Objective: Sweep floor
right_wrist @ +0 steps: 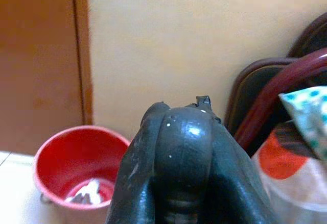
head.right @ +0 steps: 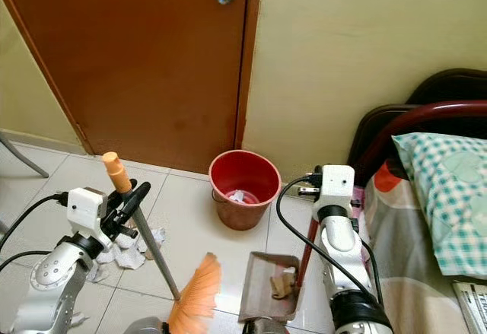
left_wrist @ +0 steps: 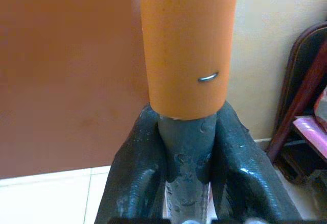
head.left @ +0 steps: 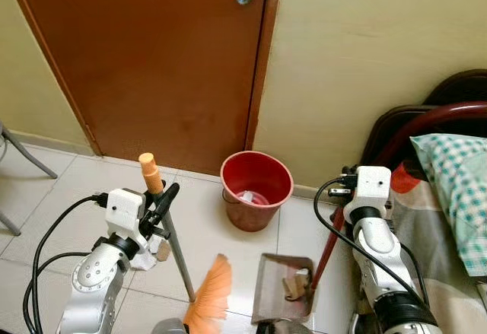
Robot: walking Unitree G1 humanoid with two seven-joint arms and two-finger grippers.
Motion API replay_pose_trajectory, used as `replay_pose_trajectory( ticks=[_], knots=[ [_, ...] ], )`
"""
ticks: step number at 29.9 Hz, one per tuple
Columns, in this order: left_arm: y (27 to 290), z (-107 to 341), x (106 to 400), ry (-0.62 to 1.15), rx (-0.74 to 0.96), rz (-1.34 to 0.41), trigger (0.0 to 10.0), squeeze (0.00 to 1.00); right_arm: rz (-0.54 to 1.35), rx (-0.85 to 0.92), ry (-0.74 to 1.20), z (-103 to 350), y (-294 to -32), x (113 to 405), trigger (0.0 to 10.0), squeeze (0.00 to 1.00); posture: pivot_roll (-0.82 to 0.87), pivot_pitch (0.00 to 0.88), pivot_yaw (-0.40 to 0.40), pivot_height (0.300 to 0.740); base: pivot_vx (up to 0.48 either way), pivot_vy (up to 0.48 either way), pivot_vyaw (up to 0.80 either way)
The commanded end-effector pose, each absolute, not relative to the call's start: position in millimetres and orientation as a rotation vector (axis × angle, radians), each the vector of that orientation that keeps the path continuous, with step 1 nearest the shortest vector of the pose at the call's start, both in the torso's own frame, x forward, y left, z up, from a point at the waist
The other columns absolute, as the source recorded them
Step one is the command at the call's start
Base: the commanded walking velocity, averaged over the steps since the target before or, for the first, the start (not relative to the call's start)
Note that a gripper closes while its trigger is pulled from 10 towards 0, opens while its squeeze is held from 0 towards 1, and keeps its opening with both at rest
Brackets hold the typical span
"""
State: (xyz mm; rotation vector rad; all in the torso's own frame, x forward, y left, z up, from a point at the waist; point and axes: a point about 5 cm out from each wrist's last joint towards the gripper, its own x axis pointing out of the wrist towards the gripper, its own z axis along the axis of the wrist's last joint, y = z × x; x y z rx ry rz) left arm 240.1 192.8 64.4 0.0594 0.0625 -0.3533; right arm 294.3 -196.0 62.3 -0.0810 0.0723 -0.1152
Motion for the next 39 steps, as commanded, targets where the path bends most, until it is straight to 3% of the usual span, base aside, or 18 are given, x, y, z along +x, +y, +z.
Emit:
replay_pose_trajectory(
  ticks=[1, 6, 15, 31, 39],
  knots=[
    [196.4, 70.0, 240.1, 0.035, 0.133, -0.323, 10.0, 0.0, -0.146, -0.079, 0.005, 76.3, -199.1, 295.8, 10.0, 0.0, 0.02, 0.0, -0.071, 0.74, 0.0, 0.0, 0.0],
    [203.6, 75.0, 242.5, 0.002, 0.158, -0.237, 10.0, 0.0, -0.163, -0.061, 0.027, 75.5, -199.2, 290.0, 10.0, 0.0, 0.02, 0.0, -0.07, 0.74, 0.0, 0.0, 0.0],
    [221.8, 74.1, 249.6, 0.021, 0.134, -0.059, 10.0, 0.0, -0.166, -0.012, 0.055, 69.4, -190.3, 281.5, 10.0, 0.0, 0.0, 0.008, -0.015, 0.74, 0.0, 0.0, -0.8],
    [201.1, 89.2, 262.9, -0.044, 0.139, -0.128, 10.0, 0.0, -0.14, -0.04, 0.047, 78.2, -190.8, 289.3, 10.0, 0.0, -0.01, 0.036, -0.029, 0.74, 0.0, 0.034, -0.8],
    [206.2, 97.0, 266.9, -0.062, 0.149, -0.07, 10.0, 0.0, -0.108, -0.036, 0.023, 87.5, -185.5, 297.1, 10.0, 0.0, -0.01, 0.051, -0.032, 0.74, 0.0, 0.0, -0.12]
  ],
)
